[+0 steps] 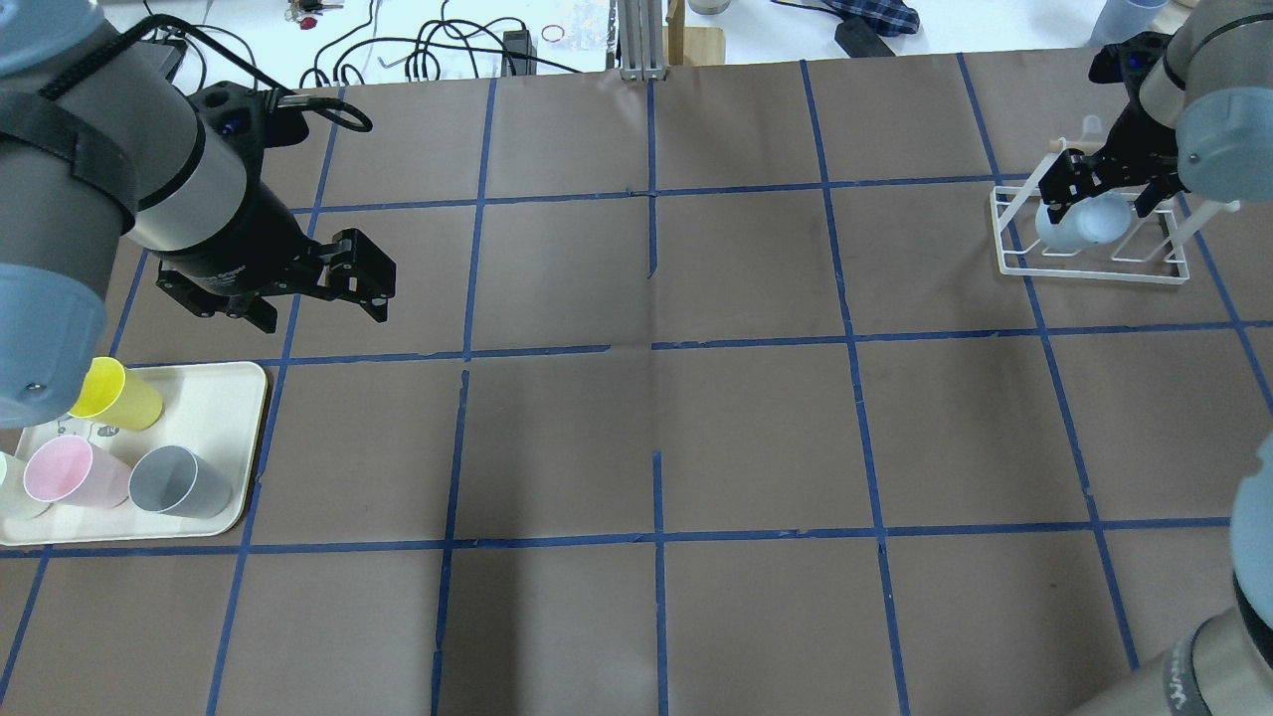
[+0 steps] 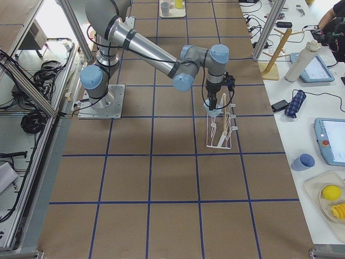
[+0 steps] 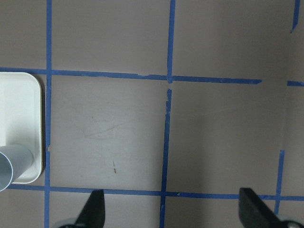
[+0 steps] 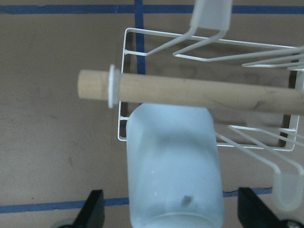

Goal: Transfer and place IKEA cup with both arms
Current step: 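Close the right gripper on the blue cup while the left arm raises forward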

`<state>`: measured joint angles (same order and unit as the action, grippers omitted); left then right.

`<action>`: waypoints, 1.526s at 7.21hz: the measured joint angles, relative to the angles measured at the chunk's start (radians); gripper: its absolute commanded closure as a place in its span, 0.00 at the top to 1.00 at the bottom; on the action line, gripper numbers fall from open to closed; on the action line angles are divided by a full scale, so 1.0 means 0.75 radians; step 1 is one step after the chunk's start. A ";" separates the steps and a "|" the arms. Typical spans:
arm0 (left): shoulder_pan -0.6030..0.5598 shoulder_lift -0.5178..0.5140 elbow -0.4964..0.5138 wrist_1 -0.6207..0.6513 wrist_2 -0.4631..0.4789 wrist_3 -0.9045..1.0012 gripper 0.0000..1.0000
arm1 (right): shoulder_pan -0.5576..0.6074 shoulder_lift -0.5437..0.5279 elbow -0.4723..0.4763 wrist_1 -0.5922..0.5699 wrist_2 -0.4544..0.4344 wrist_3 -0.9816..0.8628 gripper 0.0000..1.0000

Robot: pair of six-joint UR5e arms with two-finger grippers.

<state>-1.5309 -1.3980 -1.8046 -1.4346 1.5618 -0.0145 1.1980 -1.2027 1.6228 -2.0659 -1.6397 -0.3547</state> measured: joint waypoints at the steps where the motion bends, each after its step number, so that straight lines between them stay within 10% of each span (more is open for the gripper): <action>1: 0.000 0.011 -0.004 0.000 0.000 0.005 1.00 | 0.000 0.000 0.001 -0.008 -0.001 0.000 0.92; 5: 0.003 0.010 -0.002 0.003 -0.069 0.016 1.00 | -0.002 0.011 0.000 -0.023 -0.003 0.000 0.86; 9: 0.041 0.023 0.017 0.003 -0.519 0.014 1.00 | -0.002 0.018 0.001 -0.021 -0.004 0.000 0.81; 11: 0.070 0.025 0.016 0.000 -0.736 0.013 1.00 | -0.002 0.018 0.001 -0.021 -0.002 0.001 0.58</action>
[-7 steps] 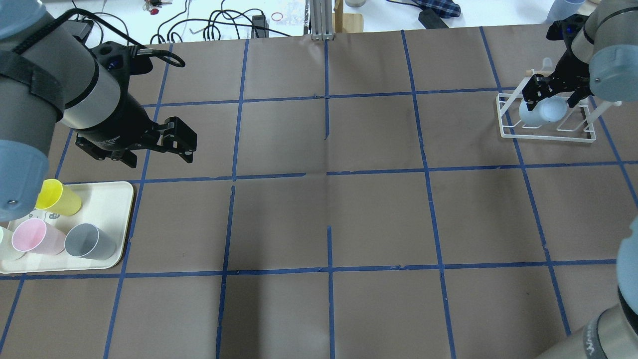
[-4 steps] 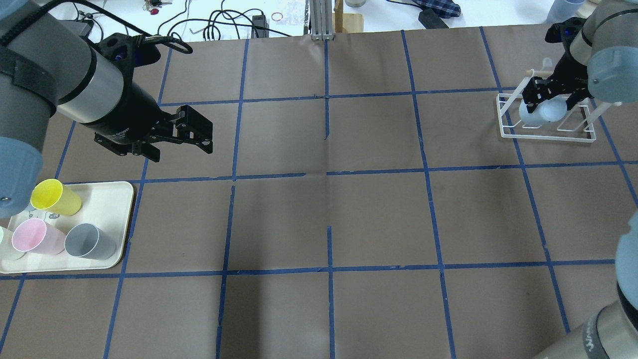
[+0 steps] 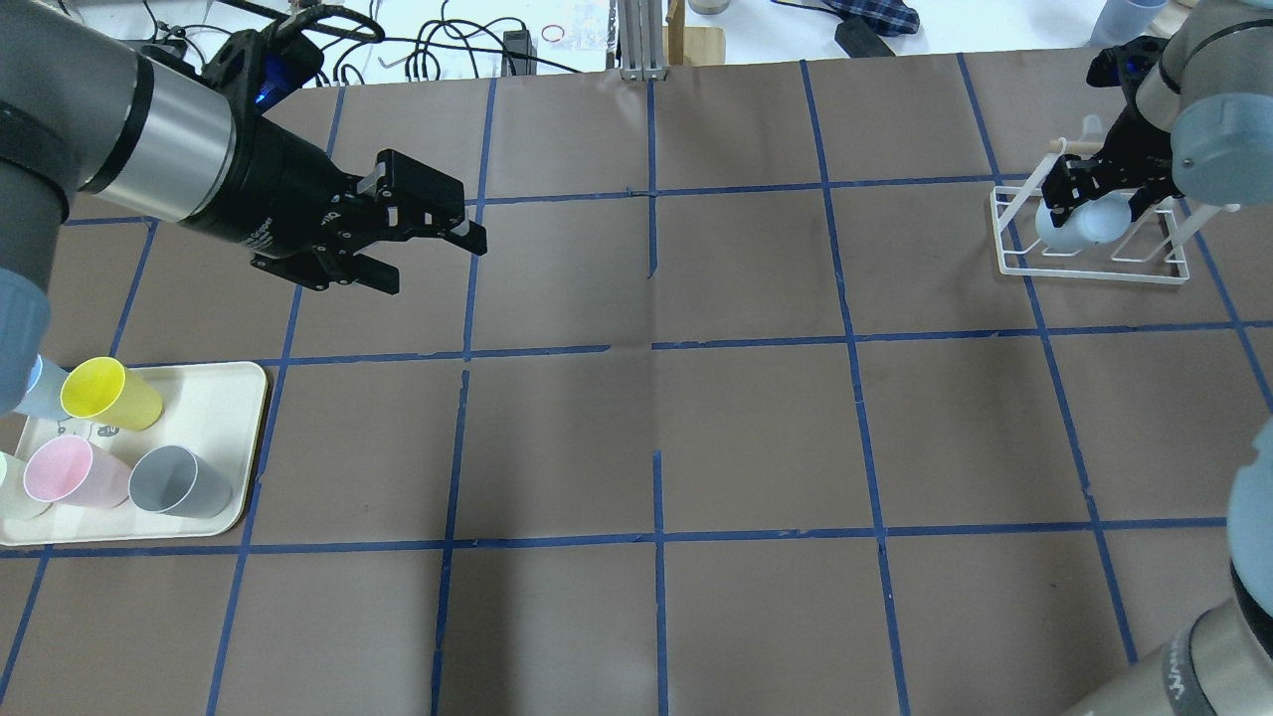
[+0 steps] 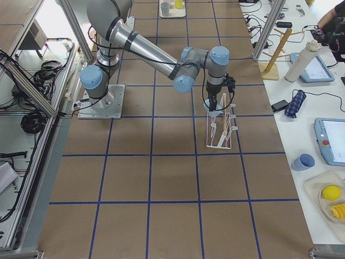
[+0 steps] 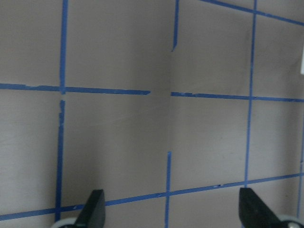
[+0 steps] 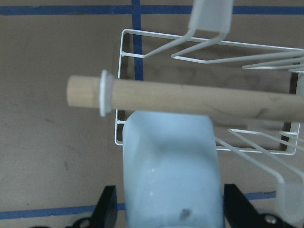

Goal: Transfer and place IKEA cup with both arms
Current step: 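Close the right gripper on the blue cup while the left arm raises forward, then lift the blue cup out of the rack and carry it toward the left gripper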

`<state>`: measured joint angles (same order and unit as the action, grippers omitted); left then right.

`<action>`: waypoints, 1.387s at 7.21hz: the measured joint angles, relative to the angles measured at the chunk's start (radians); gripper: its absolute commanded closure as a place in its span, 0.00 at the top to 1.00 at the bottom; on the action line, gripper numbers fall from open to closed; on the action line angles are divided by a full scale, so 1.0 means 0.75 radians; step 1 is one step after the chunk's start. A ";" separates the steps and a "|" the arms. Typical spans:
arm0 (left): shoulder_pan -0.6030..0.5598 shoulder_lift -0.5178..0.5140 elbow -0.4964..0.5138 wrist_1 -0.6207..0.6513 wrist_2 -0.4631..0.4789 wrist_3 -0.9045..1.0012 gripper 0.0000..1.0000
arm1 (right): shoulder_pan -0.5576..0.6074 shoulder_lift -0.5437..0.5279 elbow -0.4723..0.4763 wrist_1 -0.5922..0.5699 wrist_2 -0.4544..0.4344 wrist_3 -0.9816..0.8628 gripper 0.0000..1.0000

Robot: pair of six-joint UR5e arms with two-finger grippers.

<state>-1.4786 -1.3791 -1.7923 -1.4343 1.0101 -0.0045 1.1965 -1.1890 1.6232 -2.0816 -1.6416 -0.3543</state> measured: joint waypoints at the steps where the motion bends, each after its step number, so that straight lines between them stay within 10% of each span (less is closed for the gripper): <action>1: 0.006 -0.002 -0.005 -0.007 -0.124 -0.003 1.00 | 0.000 0.000 -0.001 0.000 0.000 0.000 0.51; 10: 0.184 -0.011 -0.153 -0.290 -0.896 -0.013 1.00 | 0.001 -0.231 -0.080 0.318 0.007 -0.008 0.48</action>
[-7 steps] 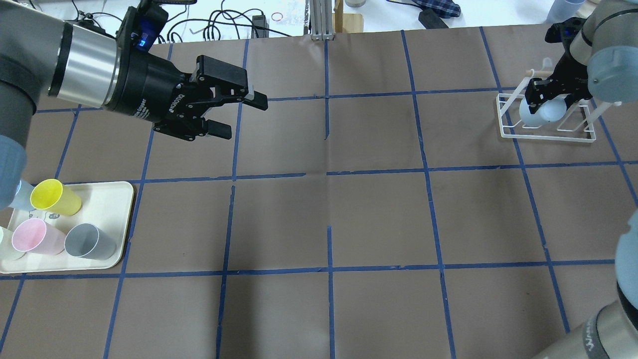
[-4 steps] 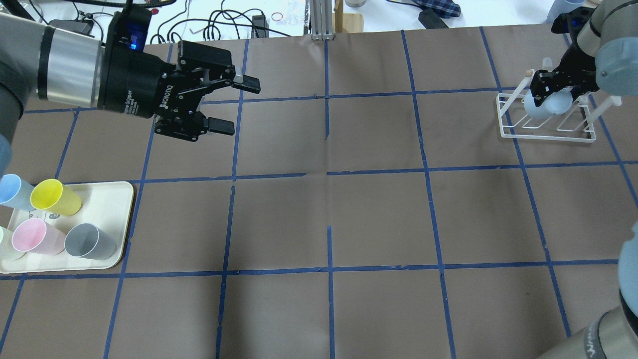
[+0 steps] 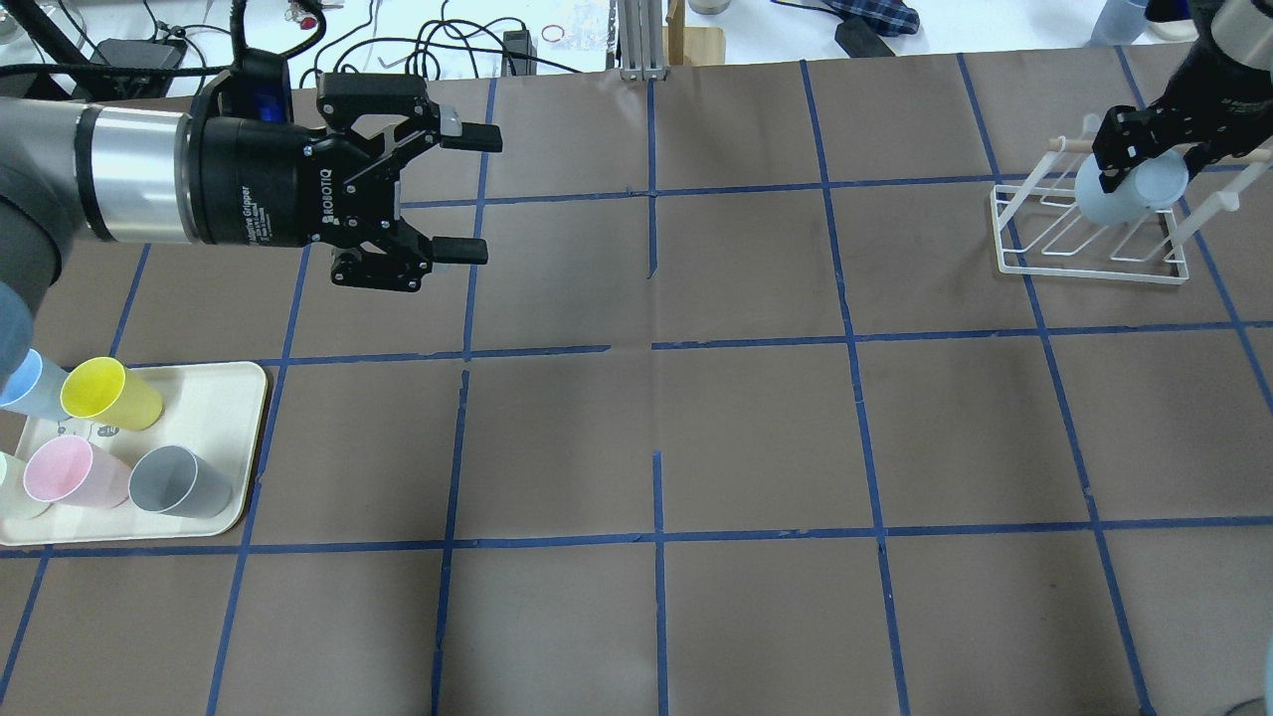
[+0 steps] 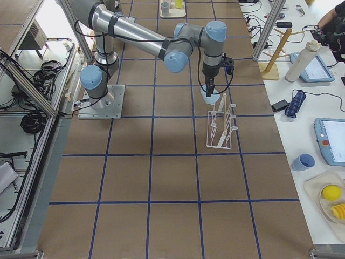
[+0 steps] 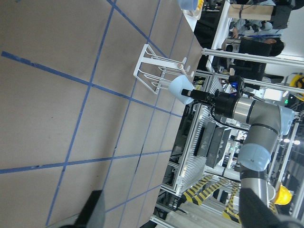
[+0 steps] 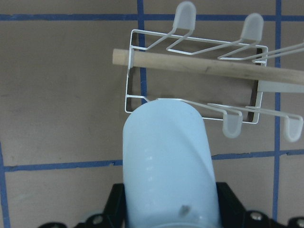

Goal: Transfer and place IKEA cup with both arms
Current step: 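Lift the blue cup out of the rack and carry it toward the left gripper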

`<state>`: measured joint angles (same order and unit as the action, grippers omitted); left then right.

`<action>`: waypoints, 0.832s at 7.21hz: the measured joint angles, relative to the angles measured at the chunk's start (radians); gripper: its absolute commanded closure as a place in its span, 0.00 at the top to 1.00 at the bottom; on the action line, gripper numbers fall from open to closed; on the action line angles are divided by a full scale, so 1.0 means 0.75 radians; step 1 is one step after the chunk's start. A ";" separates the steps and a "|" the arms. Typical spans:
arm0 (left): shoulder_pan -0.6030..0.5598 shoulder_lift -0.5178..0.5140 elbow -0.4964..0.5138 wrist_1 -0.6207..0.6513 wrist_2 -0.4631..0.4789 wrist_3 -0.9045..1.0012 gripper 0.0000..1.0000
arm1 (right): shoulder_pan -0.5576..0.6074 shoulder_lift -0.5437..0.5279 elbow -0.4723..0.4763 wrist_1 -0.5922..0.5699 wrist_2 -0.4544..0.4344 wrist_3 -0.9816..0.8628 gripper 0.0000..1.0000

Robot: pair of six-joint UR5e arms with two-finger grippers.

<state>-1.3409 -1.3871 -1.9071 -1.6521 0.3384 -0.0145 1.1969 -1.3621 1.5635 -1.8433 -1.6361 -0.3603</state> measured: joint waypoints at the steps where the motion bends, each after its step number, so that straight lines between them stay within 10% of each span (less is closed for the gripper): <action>1: -0.012 0.007 -0.016 0.003 -0.052 0.012 1.00 | 0.001 -0.021 0.000 0.068 0.026 0.002 0.49; 6: -0.027 -0.005 -0.073 0.015 -0.152 0.258 1.00 | -0.004 -0.027 0.003 0.626 0.599 0.035 0.44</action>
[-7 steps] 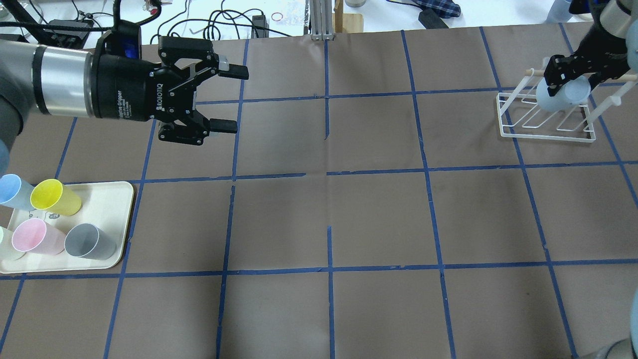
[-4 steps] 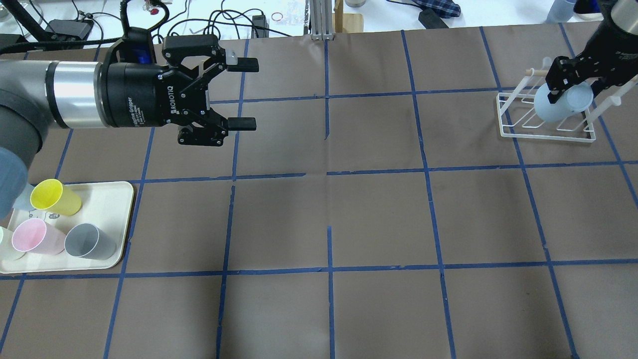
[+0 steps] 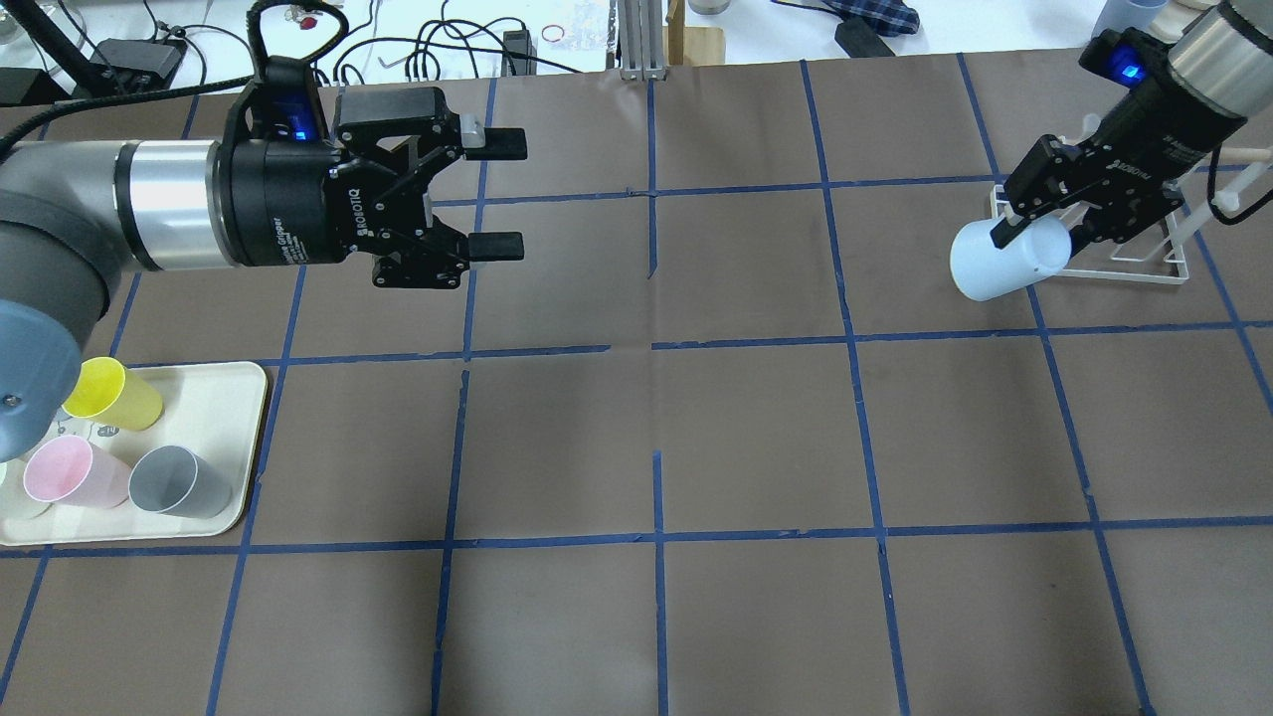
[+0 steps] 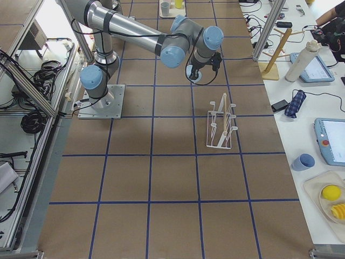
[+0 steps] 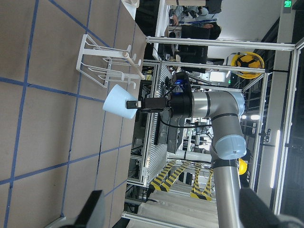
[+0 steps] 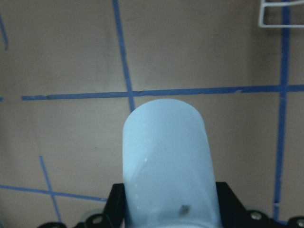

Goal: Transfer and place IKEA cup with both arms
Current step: 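Lift the blue cup out of the rack and carry it toward the left gripper, then bring the blue cup between the open left gripper fingers while the left arm reaches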

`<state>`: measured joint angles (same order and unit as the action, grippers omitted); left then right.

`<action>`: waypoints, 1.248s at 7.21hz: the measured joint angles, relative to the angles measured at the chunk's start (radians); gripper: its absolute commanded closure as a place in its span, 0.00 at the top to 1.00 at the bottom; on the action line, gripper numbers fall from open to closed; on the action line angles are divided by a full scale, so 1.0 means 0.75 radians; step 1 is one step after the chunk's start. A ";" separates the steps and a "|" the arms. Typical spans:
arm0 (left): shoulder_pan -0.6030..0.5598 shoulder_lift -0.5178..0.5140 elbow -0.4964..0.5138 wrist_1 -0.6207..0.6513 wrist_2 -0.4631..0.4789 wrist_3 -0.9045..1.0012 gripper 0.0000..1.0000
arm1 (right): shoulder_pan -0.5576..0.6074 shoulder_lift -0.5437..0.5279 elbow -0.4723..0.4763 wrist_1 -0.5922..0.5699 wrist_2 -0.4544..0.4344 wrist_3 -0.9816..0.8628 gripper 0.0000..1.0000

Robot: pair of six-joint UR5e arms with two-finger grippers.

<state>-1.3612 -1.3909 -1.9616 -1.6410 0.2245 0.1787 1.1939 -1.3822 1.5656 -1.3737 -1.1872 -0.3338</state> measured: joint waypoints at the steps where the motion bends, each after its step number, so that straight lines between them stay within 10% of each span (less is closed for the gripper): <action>1: 0.001 -0.008 -0.017 -0.004 -0.045 0.004 1.00 | 0.000 0.000 0.006 0.159 0.193 0.002 0.39; 5: -0.002 -0.017 -0.033 -0.046 -0.146 -0.100 1.00 | 0.026 -0.032 0.015 0.614 0.774 -0.012 0.34; 9: -0.002 -0.030 -0.031 -0.001 -0.212 -0.097 1.00 | 0.048 -0.150 0.010 1.031 1.011 0.056 0.28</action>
<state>-1.3628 -1.4134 -1.9846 -1.6417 0.0656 0.1062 1.2297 -1.4946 1.5728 -0.6006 -0.4288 -0.2920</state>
